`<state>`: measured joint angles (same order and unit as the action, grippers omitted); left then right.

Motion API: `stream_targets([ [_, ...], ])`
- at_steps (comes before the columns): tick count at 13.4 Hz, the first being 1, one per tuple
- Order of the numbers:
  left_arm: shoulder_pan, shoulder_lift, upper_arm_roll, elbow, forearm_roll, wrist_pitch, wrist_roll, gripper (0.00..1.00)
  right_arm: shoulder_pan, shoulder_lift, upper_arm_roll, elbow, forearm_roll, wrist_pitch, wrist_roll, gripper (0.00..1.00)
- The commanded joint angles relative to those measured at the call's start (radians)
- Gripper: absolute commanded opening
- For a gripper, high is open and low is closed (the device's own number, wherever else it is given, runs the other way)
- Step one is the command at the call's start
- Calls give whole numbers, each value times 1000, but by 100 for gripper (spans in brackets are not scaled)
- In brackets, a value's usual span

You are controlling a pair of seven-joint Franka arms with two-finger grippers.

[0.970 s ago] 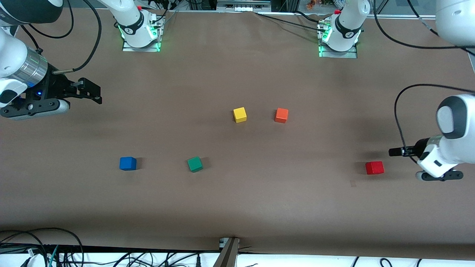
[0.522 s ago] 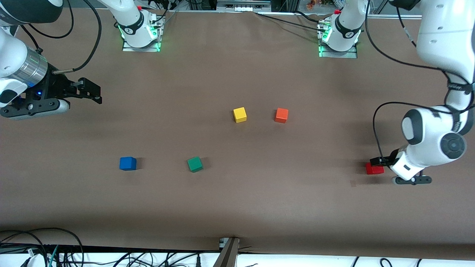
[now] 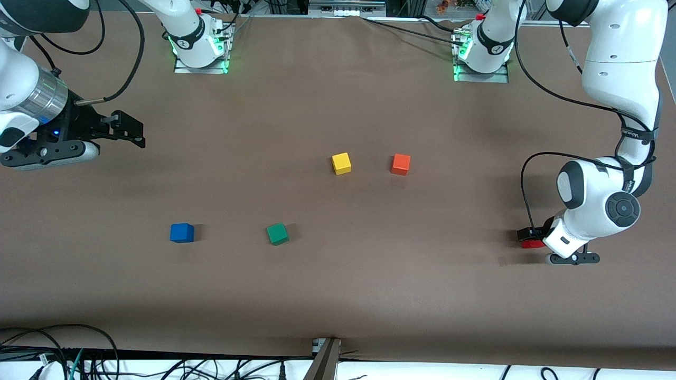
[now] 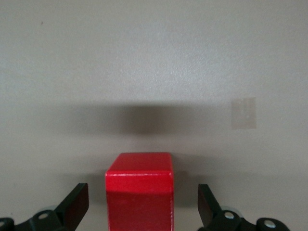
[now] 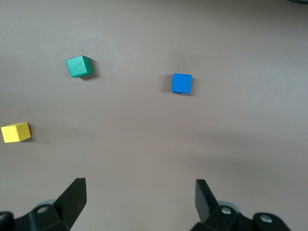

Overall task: Pass red block to right arm, stack on blue
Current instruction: 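Lower the left gripper over the red cube and close on it, then lift the red cube with the left gripper toward the table center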

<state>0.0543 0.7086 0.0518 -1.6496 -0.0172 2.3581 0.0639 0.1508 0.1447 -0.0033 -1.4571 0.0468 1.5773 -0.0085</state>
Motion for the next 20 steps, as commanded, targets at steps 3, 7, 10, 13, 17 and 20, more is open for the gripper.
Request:
stream_targets([
  [3,-4,-1,7,-22,-27,18,11,31,1,-4,2,12,15,-19,4,100],
  [7,7,-15,5,-39,-27,10,11,8,1,-4,2,11,15,-20,1,100],
  [10,6,-35,-32,-23,-26,6,11,6,1,-4,0,11,15,-22,-2,100],
  [13,-1,-84,-104,-13,-15,6,118,6,1,-4,0,11,15,-22,-4,100],
  [17,-2,-158,-203,8,-17,-28,380,5,1,-4,0,11,15,-22,-4,100],
  [20,10,-210,-343,16,-27,-25,427,1,1,-4,0,11,15,-22,-2,100],
])
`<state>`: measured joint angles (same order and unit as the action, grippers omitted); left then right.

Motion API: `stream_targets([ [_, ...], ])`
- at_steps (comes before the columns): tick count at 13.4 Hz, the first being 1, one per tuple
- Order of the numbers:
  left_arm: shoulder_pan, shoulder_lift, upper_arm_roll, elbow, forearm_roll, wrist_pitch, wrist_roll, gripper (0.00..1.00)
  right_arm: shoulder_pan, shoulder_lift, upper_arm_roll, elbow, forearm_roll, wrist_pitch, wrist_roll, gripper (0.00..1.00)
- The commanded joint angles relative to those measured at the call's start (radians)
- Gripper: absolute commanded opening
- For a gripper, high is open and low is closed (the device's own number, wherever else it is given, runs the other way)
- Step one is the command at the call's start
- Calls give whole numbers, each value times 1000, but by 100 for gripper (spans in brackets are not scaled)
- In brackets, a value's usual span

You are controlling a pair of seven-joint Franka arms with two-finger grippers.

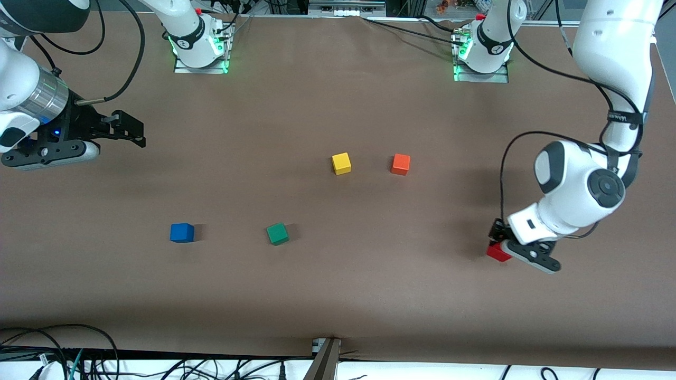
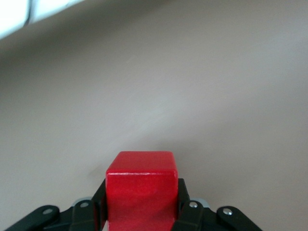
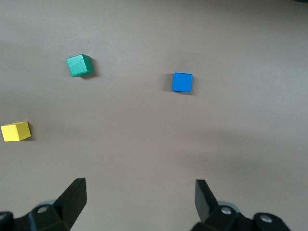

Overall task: Pass red block to right arm, stack on blue
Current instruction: 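Lift the red cube with the left gripper toward the table center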

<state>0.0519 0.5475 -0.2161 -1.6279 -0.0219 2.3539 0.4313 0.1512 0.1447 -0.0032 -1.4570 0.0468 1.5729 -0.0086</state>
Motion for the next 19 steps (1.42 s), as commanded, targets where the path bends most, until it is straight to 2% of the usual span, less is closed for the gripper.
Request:
stream_targets([
  [1,12,-50,-107,26,-23,-22,61,1,1,-4,0,10,15,-17,-2,100],
  [4,17,-49,-230,103,-41,-22,64,1,1,-4,2,10,15,-16,-2,100],
  [6,14,-46,-281,124,-139,-19,122,0,2,-4,2,10,15,-17,-10,100],
  [10,34,-49,-299,131,-329,-22,424,0,11,4,-3,12,13,-5,1,100],
  [12,52,-44,-328,129,-474,-22,567,0,7,7,-5,10,18,22,7,100],
  [14,61,-47,-348,117,-613,-34,705,0,13,56,-3,10,19,33,2,100],
  [16,81,-46,-402,123,-755,-61,748,0,11,68,-3,6,21,22,2,100],
  [17,75,-46,-405,126,-809,-61,748,0,13,73,-3,6,18,22,-4,100],
  [19,80,-44,-430,126,-877,-59,753,0,16,154,-3,7,1,29,-8,100],
])
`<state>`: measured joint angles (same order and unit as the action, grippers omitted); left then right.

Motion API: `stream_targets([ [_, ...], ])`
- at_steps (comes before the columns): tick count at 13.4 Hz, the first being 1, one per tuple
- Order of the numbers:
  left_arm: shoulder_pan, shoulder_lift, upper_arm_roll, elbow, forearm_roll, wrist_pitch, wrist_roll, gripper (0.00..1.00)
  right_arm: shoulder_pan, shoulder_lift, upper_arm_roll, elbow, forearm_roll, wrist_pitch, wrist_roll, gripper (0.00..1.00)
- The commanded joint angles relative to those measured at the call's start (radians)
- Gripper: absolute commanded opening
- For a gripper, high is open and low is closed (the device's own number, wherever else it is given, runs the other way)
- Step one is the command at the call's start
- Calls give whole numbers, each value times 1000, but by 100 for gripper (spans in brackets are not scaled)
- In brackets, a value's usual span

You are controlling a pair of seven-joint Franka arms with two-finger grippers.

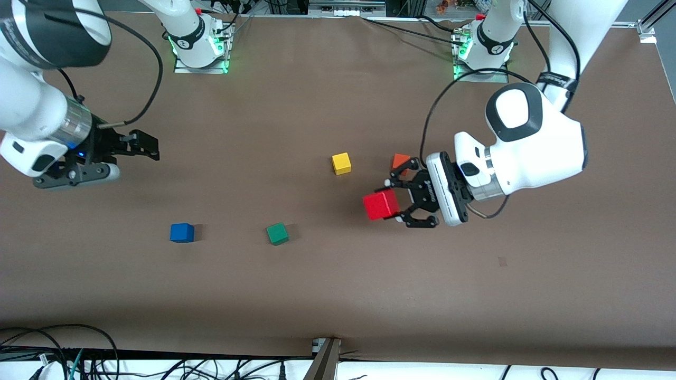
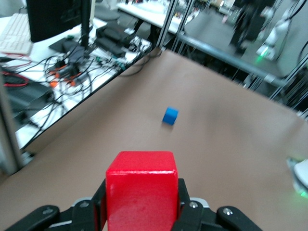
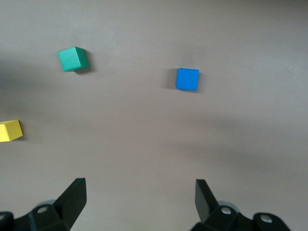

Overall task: Pass red block to right arm, stack on blue
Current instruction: 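Lift the red cube with the left gripper toward the table center, then carry the red cube toward the right gripper while the right gripper approaches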

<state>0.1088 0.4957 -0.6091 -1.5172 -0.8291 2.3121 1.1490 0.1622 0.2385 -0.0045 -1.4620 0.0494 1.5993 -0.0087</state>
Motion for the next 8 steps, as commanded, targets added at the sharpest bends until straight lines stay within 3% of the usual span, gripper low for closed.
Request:
stream_targets([
  [1,22,11,-41,20,-103,-17,52,0,-3,97,-6,8,6,-4,-2,100],
  [4,-14,33,-43,51,-249,7,101,0,-23,104,-6,11,24,7,-45,100],
  [5,-18,40,-43,52,-263,7,125,0,-23,104,-3,11,86,4,-56,100],
  [8,-50,64,-43,54,-298,12,143,0,-38,104,-11,11,382,-10,-79,100],
])
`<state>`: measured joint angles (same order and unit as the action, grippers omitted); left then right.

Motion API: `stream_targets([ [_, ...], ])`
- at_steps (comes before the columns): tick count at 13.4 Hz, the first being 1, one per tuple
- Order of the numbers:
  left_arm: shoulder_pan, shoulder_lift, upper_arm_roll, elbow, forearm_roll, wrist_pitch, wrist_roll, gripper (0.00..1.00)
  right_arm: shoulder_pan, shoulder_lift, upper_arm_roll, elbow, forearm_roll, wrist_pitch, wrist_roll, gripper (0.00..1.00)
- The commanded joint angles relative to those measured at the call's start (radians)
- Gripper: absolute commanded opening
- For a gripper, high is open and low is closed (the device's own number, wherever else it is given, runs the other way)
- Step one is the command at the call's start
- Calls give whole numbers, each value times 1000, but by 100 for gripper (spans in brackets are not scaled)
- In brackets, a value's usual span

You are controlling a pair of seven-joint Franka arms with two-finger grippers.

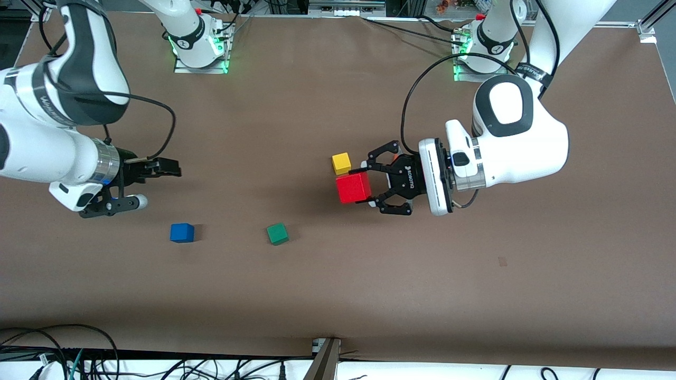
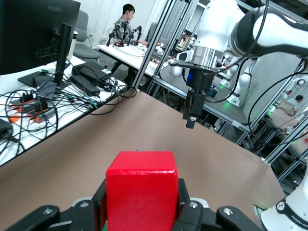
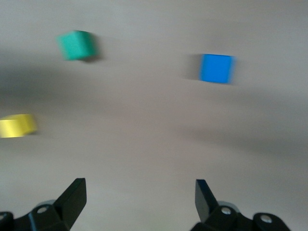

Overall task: Pass red block to right arm, stack on blue
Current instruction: 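Carry the red cube toward the right gripper while the right gripper approaches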

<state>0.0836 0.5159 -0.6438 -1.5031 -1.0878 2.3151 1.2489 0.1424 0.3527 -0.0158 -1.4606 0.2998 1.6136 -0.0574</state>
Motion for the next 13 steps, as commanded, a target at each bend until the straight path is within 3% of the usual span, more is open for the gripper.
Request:
stream_targets([
  [1,-42,58,-8,47,-40,26,52,0,-18,-11,2,11,213,-30,-30,100],
  [8,-128,121,-8,92,-178,89,133,0,-37,72,0,5,929,-41,-18,100],
  [11,-160,142,-8,129,-193,98,133,0,-27,135,8,6,1178,-38,-9,100],
  [13,-188,144,-5,136,-244,125,133,0,-21,176,13,0,1290,-40,19,100],
])
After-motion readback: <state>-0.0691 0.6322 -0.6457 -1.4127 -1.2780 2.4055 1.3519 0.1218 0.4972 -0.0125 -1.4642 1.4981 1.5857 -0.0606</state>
